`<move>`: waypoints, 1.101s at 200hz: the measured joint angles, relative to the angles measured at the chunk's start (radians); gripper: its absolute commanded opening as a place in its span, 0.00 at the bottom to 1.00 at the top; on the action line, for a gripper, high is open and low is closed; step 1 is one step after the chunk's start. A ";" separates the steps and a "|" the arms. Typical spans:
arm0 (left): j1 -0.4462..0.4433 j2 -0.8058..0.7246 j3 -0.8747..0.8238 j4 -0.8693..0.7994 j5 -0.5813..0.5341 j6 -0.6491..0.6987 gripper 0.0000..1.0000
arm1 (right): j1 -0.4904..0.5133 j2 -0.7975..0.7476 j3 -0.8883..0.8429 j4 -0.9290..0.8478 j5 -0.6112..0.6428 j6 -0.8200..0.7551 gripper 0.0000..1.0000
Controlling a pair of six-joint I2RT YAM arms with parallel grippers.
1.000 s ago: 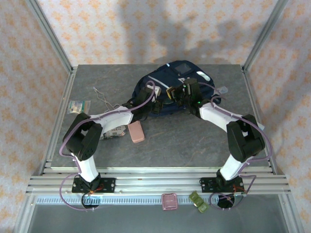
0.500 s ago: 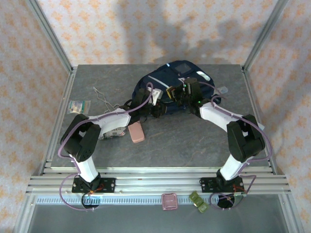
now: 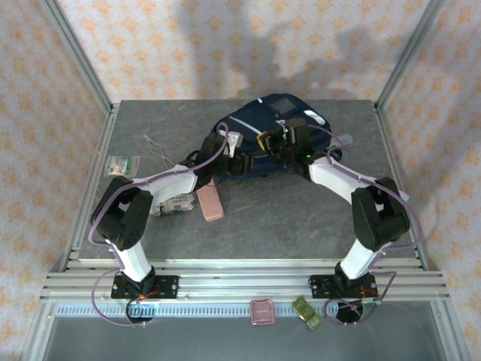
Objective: Pack books, pencil case, and school supplies into a backpack
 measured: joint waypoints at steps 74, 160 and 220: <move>0.017 -0.008 0.000 -0.003 0.056 0.026 0.30 | -0.006 0.002 0.032 -0.022 -0.004 0.000 0.00; 0.015 0.013 0.015 0.001 0.089 0.028 0.20 | -0.006 0.002 0.043 -0.037 -0.006 0.000 0.00; 0.014 0.032 0.040 -0.016 0.075 0.047 0.00 | -0.006 0.002 0.043 -0.037 -0.006 -0.008 0.00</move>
